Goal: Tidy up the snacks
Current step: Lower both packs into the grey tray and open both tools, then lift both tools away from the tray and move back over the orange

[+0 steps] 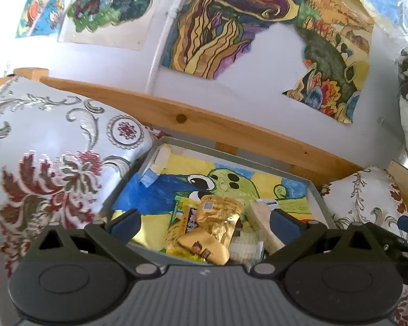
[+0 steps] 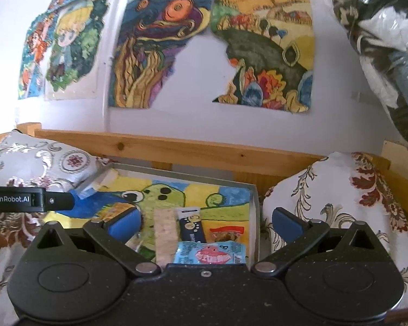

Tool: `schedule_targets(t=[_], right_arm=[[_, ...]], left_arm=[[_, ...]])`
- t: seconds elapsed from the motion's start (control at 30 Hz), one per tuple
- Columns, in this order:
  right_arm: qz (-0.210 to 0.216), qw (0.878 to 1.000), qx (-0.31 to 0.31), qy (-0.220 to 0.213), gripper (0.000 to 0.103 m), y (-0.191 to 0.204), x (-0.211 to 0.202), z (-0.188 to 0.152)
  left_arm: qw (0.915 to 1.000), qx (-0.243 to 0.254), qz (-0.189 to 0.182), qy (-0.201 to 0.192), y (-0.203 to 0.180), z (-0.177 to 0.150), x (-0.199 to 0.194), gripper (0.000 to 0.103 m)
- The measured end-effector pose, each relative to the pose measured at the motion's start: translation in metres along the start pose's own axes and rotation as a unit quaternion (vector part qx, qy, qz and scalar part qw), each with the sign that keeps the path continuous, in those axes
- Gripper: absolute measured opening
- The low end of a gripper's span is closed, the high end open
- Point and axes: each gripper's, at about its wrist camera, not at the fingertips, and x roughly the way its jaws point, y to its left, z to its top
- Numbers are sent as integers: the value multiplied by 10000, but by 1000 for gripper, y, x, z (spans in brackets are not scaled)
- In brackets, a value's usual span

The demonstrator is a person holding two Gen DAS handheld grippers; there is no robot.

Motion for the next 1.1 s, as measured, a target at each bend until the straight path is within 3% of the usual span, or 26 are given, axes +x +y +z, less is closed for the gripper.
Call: schedule_targets(t=[0.57, 1.1], right_arm=[[42, 9996, 113, -257, 102, 2, -76, -10], [73, 9999, -36, 112, 102, 23, -135, -79]], left_arm=[[9990, 407, 169, 123, -7, -32, -77, 103], [9958, 390, 502, 661, 9, -93, -131, 103]])
